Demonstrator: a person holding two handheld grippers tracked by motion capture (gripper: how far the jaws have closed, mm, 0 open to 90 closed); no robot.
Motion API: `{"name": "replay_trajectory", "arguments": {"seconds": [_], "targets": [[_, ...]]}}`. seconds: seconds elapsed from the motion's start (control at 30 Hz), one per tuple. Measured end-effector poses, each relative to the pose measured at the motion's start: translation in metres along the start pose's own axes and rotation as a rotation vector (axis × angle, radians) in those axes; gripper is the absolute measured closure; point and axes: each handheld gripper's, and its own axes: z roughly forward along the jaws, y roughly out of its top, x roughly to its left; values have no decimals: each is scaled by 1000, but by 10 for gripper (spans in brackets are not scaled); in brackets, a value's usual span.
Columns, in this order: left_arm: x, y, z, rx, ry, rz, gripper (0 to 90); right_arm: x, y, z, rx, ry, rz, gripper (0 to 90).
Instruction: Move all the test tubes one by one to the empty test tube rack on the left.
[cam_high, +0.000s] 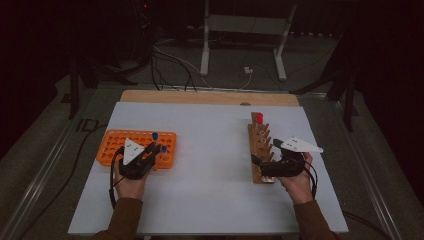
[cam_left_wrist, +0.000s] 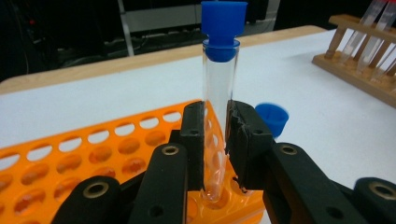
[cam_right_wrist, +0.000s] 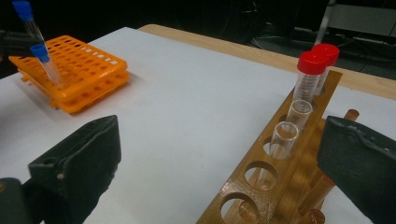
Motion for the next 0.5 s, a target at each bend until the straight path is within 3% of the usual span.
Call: {"name": "replay_trajectory", "arguments": {"seconds": [0.27, 0.5], "targets": [[1, -13, 4, 86, -3, 28, 765, 2, 0, 0, 0, -1, -8, 1], [-1, -15, 7, 114, -5, 50, 768, 2, 0, 0, -1, 1, -13, 2]]}}
